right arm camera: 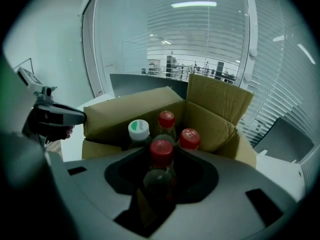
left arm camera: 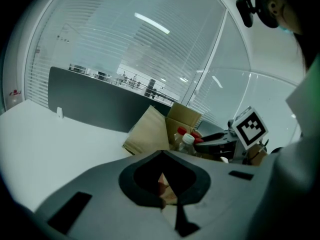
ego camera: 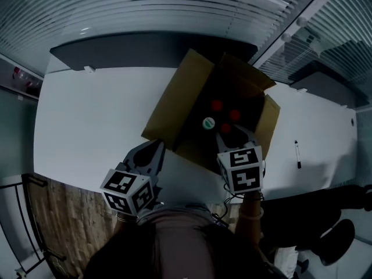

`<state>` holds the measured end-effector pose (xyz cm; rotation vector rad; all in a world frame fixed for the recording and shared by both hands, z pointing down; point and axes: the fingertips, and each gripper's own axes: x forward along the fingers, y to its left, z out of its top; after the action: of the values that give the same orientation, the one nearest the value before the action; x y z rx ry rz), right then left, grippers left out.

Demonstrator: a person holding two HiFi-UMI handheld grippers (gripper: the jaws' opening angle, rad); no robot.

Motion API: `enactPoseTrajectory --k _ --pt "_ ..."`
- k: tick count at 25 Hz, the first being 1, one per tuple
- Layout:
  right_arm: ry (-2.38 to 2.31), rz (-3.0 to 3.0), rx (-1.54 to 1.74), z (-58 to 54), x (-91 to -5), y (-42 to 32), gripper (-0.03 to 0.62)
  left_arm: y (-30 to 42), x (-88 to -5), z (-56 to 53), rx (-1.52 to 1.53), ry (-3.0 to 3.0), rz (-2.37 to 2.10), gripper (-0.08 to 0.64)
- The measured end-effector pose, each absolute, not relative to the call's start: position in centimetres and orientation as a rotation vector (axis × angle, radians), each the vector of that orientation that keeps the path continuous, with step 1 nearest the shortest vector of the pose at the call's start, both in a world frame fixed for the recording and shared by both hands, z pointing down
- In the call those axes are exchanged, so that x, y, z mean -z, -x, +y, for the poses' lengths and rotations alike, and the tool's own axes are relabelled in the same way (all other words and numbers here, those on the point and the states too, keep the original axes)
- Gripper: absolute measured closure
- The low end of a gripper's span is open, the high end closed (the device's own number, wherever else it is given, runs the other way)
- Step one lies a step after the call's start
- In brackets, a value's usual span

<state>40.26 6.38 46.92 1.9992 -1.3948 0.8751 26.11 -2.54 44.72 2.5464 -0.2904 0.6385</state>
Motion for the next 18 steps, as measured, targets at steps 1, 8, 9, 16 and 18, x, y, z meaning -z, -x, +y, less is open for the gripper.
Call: enactPoseTrajectory --k 1,8,9,16,18 --pt "-2.001 -1.402 -0.875 6.4 -46.8 -40.3 0.439 -26.0 -44.6 -2.5 -0.636 -2.549 -0.293 0.554" --pt "-2.060 -1.419 -0.846 7.1 -44.9 -39.7 0.440 -24.4 -44.3 -2.0 -0.633 -2.563 -0.321 0.555" --pt "-2.072 -1.415 -0.831 7.2 -44.7 -39.7 0.440 -24.1 -44.2 -1.9 -0.632 -2.565 -0.323 0.554" --pt "-2.186 -1.355 -0.771 8.6 -41.9 -39.4 0.439 -23.1 -43.0 -1.4 -0.618 -2.602 -0.265 0.554" --pt "-2.244 -1.316 -0.752 9.0 -41.1 -39.4 0.440 -22.6 -42.8 -1.4 -0.623 -2.614 -0.235 0.555"
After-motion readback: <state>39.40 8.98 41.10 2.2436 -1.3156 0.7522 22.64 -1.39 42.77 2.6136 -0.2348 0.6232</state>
